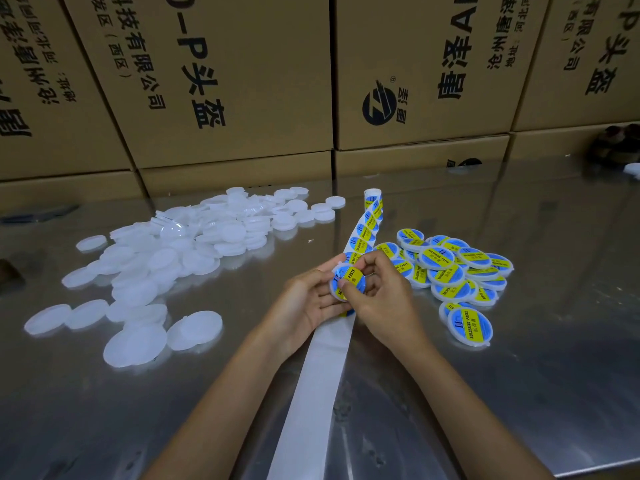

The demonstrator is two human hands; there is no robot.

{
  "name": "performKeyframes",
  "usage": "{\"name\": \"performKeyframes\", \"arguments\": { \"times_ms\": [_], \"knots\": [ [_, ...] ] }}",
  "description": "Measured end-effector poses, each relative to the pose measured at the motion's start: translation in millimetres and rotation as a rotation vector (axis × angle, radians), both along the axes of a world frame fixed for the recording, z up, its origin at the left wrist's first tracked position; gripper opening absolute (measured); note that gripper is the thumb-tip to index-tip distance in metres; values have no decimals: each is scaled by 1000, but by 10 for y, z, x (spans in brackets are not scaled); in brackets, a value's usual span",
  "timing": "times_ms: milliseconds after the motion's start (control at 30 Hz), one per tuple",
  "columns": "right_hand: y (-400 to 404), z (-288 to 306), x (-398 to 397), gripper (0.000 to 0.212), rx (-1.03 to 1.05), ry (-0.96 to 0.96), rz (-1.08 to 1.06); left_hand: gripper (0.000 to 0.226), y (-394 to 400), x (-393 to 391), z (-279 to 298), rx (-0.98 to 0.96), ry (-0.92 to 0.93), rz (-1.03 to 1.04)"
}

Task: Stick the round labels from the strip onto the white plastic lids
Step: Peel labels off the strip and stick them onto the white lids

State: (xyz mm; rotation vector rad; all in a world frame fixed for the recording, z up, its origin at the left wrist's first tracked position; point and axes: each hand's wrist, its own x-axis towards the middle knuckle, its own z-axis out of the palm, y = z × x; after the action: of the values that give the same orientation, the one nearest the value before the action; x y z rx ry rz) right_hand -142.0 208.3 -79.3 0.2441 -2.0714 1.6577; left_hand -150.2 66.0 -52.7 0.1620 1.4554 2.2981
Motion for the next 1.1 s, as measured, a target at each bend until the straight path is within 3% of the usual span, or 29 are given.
{"name": "performKeyframes", "arguments": {
  "times_ms": [133,233,300,467,800,933,1100],
  "knots": [
    [-4,-1,16,28,128,44,-111,36,-3,6,12,20,-2,24],
    [36,-9,3,53,161,27,-192,37,-15,1,14,86,-53,48],
    [55,-1,2,58,147,-18,-190,38,-12,4,22,137,-77,52],
    [34,-21,9,41,242,28,-187,40,25,42,36,147,-75,0],
    [102,-10,-12,43,172,80,-258,37,44,74,50,57,-71,-20],
    [66,-38,2,49,373,-52,-280,38,41,67,64,99,-55,-2],
    [89,-57,4,50,439,-26,-334,38,18,62,52,34,-33,-28]
  ]
}}
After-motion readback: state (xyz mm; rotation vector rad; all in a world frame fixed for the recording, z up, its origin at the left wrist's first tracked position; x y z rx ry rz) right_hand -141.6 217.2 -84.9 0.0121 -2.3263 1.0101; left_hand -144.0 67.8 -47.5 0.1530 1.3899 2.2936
